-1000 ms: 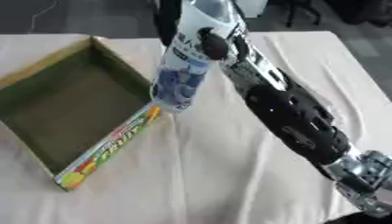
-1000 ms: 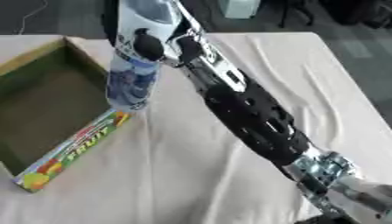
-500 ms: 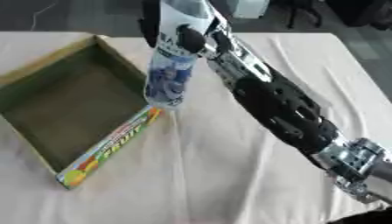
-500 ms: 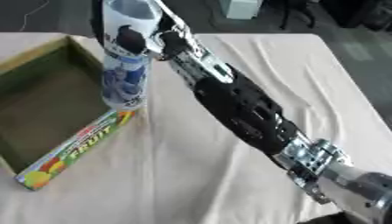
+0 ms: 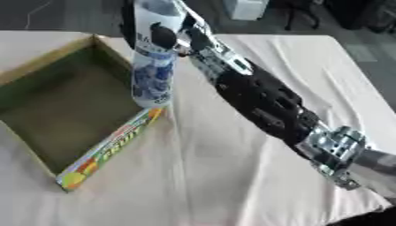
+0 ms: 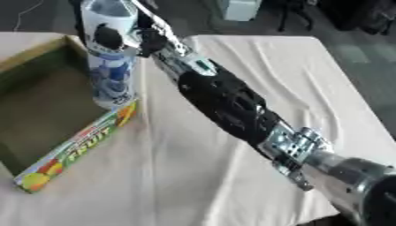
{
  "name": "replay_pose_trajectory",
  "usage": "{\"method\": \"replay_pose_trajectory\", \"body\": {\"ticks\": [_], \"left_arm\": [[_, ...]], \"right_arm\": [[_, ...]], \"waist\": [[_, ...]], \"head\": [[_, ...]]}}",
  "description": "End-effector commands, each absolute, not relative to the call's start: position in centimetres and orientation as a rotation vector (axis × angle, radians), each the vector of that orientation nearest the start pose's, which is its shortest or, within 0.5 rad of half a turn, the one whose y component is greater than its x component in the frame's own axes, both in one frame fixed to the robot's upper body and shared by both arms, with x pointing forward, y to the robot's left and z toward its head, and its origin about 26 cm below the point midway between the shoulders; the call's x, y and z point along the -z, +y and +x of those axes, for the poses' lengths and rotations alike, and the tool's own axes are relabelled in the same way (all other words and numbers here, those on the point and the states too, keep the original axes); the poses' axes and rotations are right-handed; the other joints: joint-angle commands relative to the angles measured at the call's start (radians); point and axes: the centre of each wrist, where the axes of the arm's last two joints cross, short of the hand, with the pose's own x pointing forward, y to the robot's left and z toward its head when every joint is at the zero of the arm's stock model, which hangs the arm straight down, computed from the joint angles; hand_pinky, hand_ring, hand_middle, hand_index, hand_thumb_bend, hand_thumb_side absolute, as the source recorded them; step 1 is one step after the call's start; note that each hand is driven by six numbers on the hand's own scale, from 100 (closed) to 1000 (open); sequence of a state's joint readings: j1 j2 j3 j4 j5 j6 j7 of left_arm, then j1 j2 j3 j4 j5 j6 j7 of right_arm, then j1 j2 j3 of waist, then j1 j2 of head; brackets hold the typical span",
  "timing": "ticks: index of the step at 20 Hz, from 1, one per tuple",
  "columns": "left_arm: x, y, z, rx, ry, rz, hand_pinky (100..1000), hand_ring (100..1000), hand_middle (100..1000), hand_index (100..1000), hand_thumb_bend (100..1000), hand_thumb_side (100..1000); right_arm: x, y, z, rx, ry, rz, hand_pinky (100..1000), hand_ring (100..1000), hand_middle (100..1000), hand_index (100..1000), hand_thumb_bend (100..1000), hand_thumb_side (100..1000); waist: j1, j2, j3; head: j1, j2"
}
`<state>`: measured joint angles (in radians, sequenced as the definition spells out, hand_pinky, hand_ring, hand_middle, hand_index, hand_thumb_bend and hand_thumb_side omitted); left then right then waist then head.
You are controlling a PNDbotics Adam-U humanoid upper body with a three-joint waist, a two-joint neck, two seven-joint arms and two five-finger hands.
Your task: Pick up objects on the table and place them in the box.
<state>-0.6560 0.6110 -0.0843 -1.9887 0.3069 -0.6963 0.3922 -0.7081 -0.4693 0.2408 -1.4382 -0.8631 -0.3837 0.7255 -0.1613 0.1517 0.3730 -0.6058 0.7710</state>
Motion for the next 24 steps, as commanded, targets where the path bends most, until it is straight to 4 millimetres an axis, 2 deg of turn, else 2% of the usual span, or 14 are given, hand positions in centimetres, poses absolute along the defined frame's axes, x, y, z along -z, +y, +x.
{"method": "replay_pose_trajectory", "body": {"ticks": [1,13,18,19,20,21,22,23,24], "left_arm": [[-33.3,24.4,30.2,-0.067,2.987,0.393,787,853,846,833,172,1000],[-35.7,23.1,29.8,-0.056,2.915,0.547,791,856,844,826,173,1000],[-36.3,22.7,29.7,-0.063,2.898,0.59,791,853,843,825,173,1000],[-36.4,22.6,29.6,-0.065,2.896,0.597,791,852,843,825,173,1000],[-36.5,22.6,29.6,-0.067,2.895,0.603,791,852,843,824,173,1000],[-36.6,22.6,29.6,-0.067,2.892,0.607,792,851,843,820,172,1000],[-36.7,22.5,29.6,-0.065,2.889,0.611,792,851,843,819,172,1000],[-36.8,22.5,29.5,-0.063,2.885,0.615,792,850,843,815,172,1000],[-36.9,22.5,29.5,-0.061,2.883,0.618,792,850,843,814,172,1000]], "right_arm": [[-21.7,-24.2,41.4,-1.139,-2.403,1.027,100,100,100,100,528,100],[-23.3,-23.8,42.9,-1.135,-2.473,1.003,100,100,100,102,496,100],[-22.8,-24.3,43.5,-1.124,-2.517,0.947,100,100,100,114,508,100],[-22.7,-24.2,43.6,-1.124,-2.526,0.94,100,100,192,218,494,179],[-22.6,-24.1,43.6,-1.134,-2.536,0.931,100,123,235,256,510,193],[-22.6,-23.9,43.5,-1.169,-2.541,0.915,217,471,536,574,568,296],[-22.5,-23.7,43.4,-1.214,-2.546,0.891,333,533,596,633,577,347],[-22.3,-23.6,43.3,-1.257,-2.549,0.862,608,717,755,774,617,435],[-22.1,-23.4,43.3,-1.294,-2.551,0.836,644,746,778,793,622,446]], "waist": [[0.004,-0.02,0.01],[-0.026,-0.027,0.065],[-0.04,-0.033,0.084],[-0.043,-0.035,0.087],[-0.045,-0.036,0.088],[-0.047,-0.037,0.091],[-0.049,-0.038,0.093],[-0.052,-0.039,0.096],[-0.053,-0.039,0.098]], "head": [[-0.031,-0.001],[-0.061,-0.001],[-0.065,-0.001],[-0.067,-0.001],[-0.067,-0.001],[-0.064,-0.001],[-0.063,-0.001],[-0.063,-0.001],[-0.064,-0.001]]}}
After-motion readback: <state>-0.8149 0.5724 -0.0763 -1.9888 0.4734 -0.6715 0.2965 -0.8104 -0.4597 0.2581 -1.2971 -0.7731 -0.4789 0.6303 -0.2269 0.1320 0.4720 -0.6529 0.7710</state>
